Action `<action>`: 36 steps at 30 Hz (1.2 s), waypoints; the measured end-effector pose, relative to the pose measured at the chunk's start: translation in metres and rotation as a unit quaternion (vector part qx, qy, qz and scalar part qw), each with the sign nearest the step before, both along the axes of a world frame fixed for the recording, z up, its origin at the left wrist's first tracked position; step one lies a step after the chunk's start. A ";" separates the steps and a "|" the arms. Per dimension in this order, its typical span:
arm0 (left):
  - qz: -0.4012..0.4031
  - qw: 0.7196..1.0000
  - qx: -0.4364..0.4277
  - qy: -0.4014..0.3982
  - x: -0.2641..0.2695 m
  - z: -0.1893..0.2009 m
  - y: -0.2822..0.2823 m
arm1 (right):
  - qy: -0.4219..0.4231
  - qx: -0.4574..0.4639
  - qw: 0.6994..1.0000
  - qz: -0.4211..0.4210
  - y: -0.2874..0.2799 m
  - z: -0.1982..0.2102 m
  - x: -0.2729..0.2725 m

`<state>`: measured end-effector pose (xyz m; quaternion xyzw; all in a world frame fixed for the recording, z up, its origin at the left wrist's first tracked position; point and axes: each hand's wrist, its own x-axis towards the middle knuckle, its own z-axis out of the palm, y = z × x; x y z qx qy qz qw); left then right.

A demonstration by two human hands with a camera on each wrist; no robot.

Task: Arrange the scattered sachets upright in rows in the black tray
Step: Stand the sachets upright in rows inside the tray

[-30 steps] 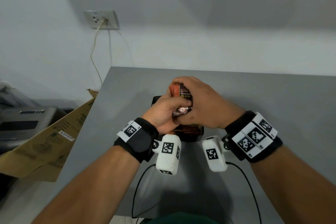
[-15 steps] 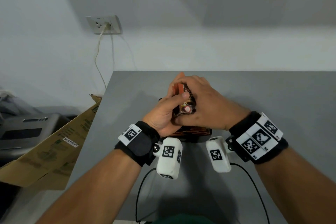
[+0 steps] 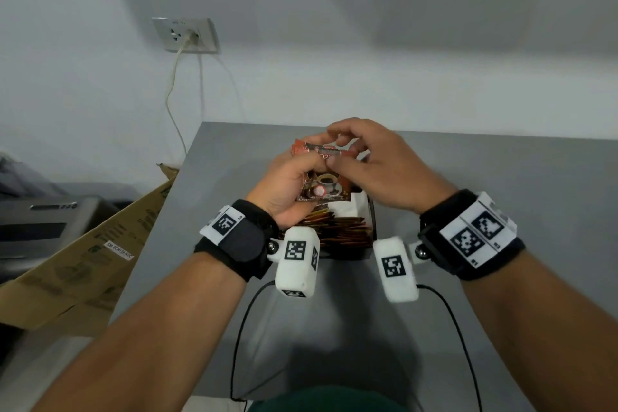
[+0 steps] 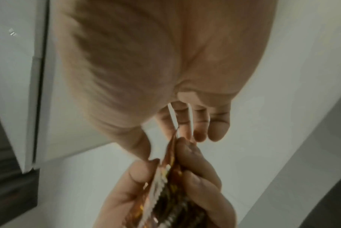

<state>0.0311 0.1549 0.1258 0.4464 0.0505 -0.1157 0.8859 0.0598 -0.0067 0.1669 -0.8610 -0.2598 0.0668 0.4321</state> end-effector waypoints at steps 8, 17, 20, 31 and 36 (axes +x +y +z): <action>0.079 0.995 0.054 0.038 0.006 -0.014 0.008 | 0.014 0.042 0.997 -0.069 -0.019 -0.017 0.031; 0.156 0.973 0.146 0.089 0.009 -0.031 0.030 | -0.026 -0.211 0.974 -0.077 -0.015 -0.093 0.074; 0.158 0.971 0.156 0.091 0.011 -0.033 0.035 | -0.027 -0.246 0.966 -0.080 -0.009 -0.107 0.080; 0.153 0.969 0.156 0.113 0.009 -0.039 0.040 | -0.012 -0.243 0.965 -0.095 -0.013 -0.120 0.091; 0.143 0.972 0.153 0.108 0.009 -0.040 0.038 | -0.013 -0.243 0.965 -0.094 -0.013 -0.119 0.092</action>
